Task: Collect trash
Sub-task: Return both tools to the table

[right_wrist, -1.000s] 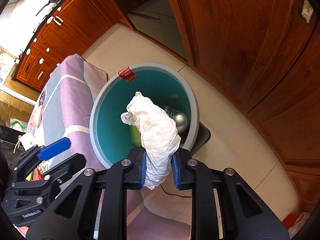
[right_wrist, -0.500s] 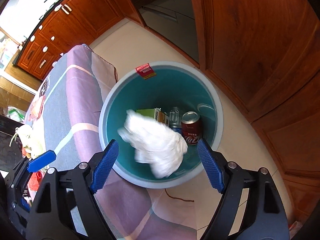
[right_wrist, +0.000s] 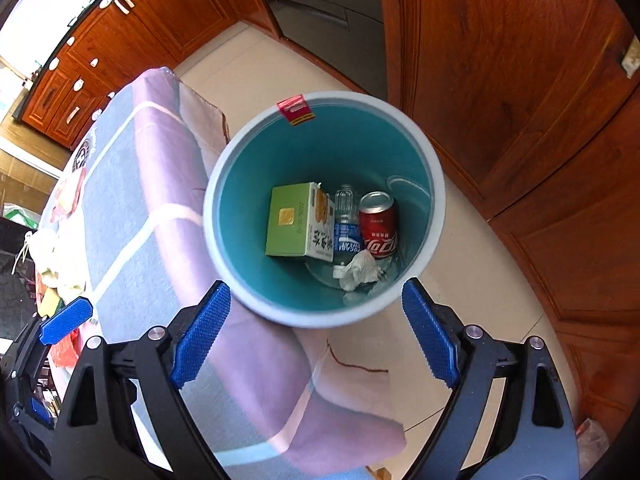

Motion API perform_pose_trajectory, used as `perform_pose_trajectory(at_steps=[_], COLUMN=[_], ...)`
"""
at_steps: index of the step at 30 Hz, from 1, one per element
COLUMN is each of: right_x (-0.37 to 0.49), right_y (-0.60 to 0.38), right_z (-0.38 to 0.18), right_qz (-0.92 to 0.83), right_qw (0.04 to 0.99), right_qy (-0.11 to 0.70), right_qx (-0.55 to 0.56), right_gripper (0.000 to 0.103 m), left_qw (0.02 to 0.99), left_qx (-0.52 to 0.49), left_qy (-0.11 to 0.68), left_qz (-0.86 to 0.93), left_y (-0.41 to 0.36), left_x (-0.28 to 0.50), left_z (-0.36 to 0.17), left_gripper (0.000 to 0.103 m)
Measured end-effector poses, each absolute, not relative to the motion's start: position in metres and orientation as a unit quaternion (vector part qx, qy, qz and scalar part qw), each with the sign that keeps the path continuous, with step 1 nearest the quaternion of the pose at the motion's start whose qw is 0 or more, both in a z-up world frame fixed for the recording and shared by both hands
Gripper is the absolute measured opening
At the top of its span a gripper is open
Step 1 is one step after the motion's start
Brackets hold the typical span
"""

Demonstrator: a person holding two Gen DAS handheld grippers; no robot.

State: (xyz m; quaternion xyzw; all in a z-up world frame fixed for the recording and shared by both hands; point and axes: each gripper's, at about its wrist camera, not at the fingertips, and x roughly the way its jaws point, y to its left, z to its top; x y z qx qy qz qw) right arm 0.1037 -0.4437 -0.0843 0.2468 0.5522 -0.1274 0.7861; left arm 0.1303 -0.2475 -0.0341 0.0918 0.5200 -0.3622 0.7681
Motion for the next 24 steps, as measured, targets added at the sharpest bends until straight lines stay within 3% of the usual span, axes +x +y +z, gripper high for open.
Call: perform_pose_trajectory(at_steps=[24], right_x=[0.075], right_y=[-0.258], right_z=[-0.029], right_qz=[-0.051], right_qw=[0.815], right_qy=[0.556], right_qx=[0.155], right_gripper=[0.085], left_qw=[0.817], left_qx=[-0.005], left_qy=[0.505], left_qz=[-0.28], left_y=[-0.04], left_x=[0.08], left_z=[-0.016], left_gripper=[0.099])
